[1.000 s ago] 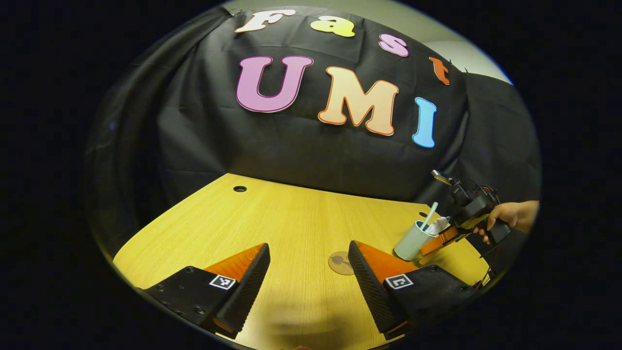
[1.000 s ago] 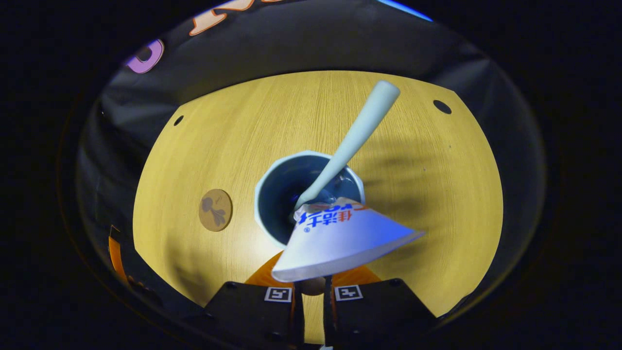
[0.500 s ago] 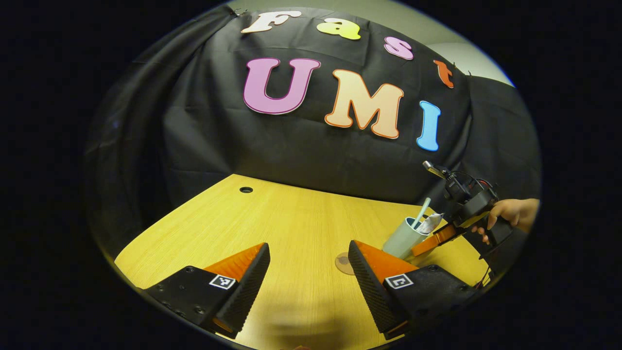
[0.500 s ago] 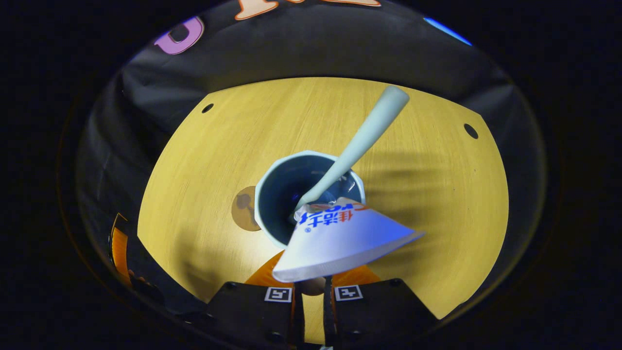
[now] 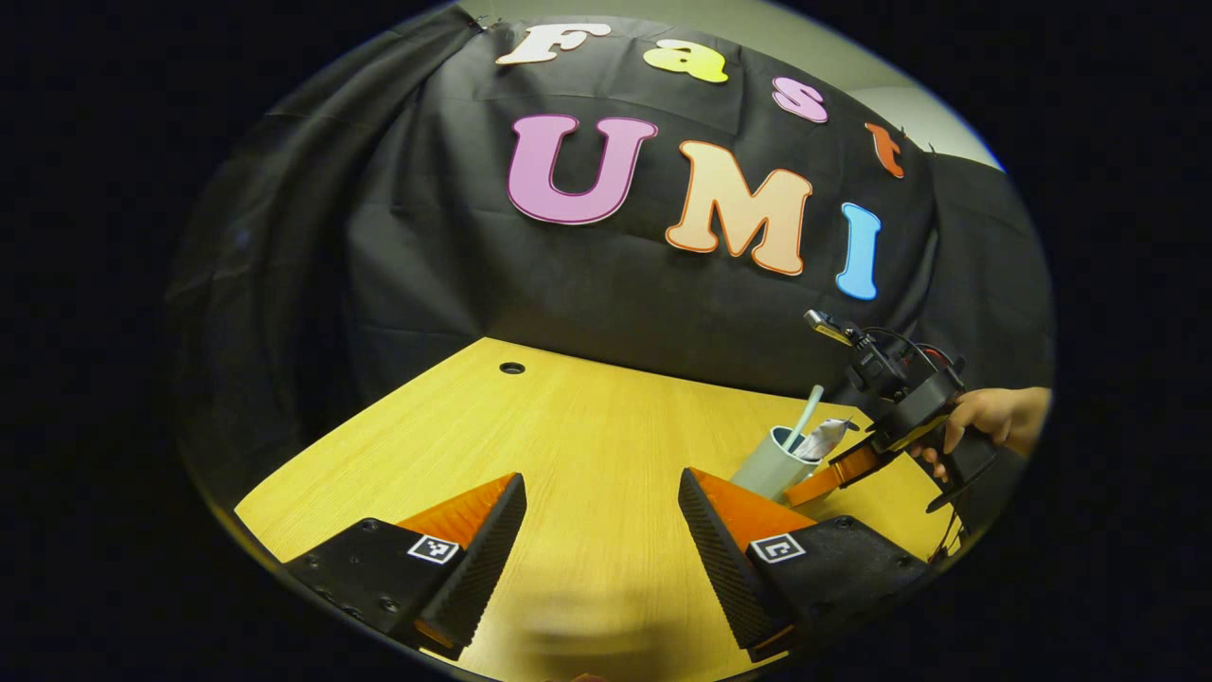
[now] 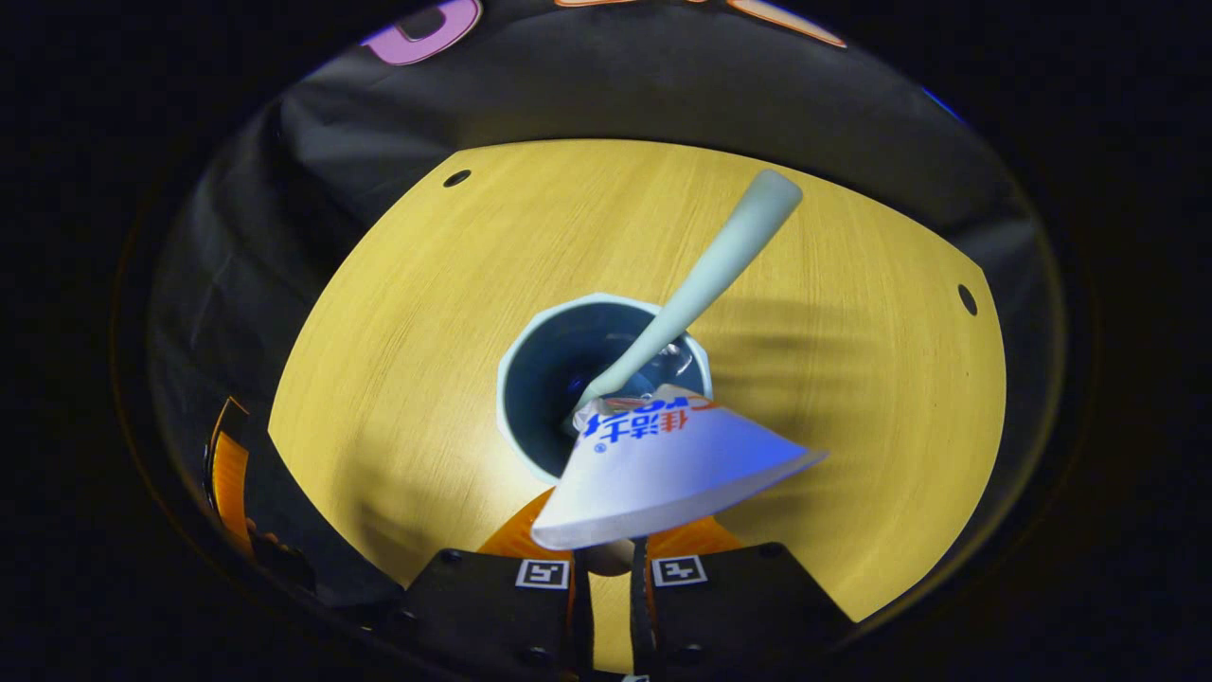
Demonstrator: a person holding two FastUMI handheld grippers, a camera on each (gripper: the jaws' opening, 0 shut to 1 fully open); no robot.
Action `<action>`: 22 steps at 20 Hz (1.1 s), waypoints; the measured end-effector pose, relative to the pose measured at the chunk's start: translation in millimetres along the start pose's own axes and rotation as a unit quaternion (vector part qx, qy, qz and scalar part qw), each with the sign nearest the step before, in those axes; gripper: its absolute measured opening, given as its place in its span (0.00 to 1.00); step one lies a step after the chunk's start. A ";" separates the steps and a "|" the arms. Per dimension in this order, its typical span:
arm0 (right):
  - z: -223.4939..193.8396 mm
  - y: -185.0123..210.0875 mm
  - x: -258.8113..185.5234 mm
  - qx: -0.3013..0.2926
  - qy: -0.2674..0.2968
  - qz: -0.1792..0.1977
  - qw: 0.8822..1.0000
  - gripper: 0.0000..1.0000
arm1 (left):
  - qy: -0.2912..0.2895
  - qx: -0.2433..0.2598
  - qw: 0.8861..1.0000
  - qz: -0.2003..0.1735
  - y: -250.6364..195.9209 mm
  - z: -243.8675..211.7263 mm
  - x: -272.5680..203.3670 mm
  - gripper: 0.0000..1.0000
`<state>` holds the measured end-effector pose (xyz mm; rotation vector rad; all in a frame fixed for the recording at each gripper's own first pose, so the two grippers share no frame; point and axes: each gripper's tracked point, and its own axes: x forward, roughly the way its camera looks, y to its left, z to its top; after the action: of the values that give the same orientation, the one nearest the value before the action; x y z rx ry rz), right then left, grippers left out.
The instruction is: Put the toothbrush and toothpaste on the desktop into the cup, then pick up the cup and place it on the coaster on the desktop.
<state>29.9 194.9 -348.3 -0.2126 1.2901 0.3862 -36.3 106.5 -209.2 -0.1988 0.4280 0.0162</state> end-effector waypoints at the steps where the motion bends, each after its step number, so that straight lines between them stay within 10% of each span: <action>1: 2.0 5.8 2.4 -0.007 0.001 0.000 1.000 0.17 | 0.000 -0.001 1.000 0.005 4.8 -0.4 -1.2 0.95; 15: -0.7 31.0 7.0 -0.085 0.012 -0.034 0.996 0.22 | 0.002 -0.009 0.999 0.031 33.9 0.8 0.3 0.95; 20: -0.4 34.5 -6.8 -0.092 -0.023 -0.019 0.995 0.95 | 0.003 0.001 1.000 0.009 8.9 4.6 11.4 0.95; 22: -1.8 29.5 -16.7 -0.092 -0.048 -0.021 0.994 1.00 | 0.001 0.010 1.000 -0.004 -7.2 9.0 16.3 0.95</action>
<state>12.9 218.7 -331.0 -0.3712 1.1538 0.4742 -17.3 100.7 -206.6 -0.1814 0.4294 0.0044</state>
